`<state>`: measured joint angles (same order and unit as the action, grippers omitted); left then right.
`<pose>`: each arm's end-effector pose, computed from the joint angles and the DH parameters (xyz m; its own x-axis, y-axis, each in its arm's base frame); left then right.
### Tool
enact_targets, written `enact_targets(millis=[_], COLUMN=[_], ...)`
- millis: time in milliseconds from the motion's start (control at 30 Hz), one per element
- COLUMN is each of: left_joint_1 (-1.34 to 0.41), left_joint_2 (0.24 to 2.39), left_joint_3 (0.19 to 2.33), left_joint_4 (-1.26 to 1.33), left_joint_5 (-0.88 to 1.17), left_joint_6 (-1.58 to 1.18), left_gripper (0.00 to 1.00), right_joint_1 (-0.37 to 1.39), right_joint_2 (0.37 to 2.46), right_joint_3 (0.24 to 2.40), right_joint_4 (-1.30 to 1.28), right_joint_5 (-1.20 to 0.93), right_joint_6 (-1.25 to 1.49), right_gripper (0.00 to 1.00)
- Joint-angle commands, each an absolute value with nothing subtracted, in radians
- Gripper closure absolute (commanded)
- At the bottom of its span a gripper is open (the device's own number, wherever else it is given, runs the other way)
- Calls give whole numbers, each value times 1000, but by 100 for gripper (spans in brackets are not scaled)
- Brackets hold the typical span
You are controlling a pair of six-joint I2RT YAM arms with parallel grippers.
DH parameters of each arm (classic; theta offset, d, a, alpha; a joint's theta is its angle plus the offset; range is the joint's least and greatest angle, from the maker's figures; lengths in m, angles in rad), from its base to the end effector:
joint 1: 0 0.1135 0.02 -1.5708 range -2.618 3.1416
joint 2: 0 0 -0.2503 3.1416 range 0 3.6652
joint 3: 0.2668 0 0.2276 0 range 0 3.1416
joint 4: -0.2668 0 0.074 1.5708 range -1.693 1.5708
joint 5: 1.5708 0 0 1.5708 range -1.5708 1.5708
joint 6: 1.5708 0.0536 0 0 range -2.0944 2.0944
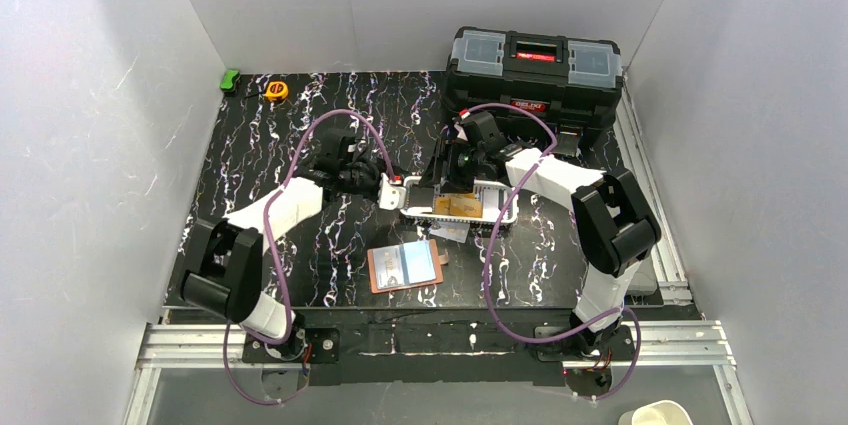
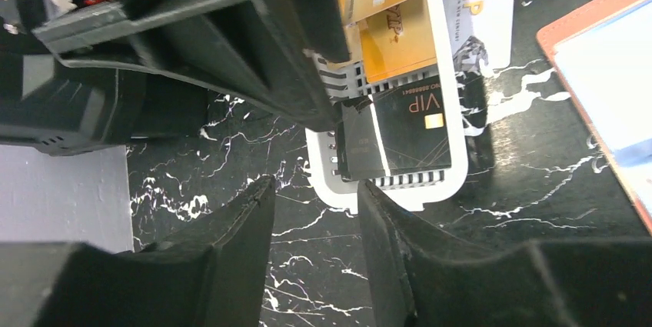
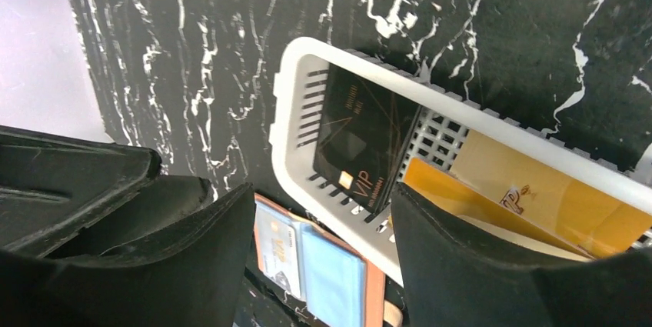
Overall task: Put the credit cards into the card holder
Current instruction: Pick up the credit card from the storage box.
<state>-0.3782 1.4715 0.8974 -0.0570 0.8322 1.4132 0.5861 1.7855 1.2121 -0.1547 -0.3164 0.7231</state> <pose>0.2651 -0.1480 0.2288 0.7074 0.4344 -0.5576 0.6676 -0.1516 0.7289 0.3103 0.2261 0.2062 -0.8915 0.1630 -0.4226 -0.1723 0.7409 0.6492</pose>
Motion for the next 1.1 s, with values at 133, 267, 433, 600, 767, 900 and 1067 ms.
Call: enact_targets(millis=[133, 267, 433, 600, 767, 900, 1067], left_joint_1=[-422, -438, -453, -465, -466, -467, -462], left_joint_2=[1566, 1597, 1619, 1652, 1699, 1726, 1744], left_joint_3=[966, 974, 975, 990, 1012, 1022, 1035], left_joint_4=[65, 64, 56, 29, 12, 6, -31], left_joint_5=[846, 845, 845, 842, 824, 796, 730], left_joint_6=[1355, 1357, 1373, 1397, 1410, 1415, 1372], left_gripper=[65, 66, 66, 66, 68, 70, 76], right_joint_1=[594, 587, 570, 559, 551, 549, 549], right_joint_2=[1842, 1866, 1906, 1898, 1892, 1894, 1870], right_joint_3=[1172, 1171, 1158, 1141, 1122, 1104, 1088], right_joint_4=[-27, 14, 51, 33, 43, 89, 120], right_joint_5=[-365, -382, -404, -377, -369, -398, -413], right_joint_6=[796, 818, 848, 841, 845, 853, 851], right_gripper=[29, 29, 31, 31, 31, 35, 38])
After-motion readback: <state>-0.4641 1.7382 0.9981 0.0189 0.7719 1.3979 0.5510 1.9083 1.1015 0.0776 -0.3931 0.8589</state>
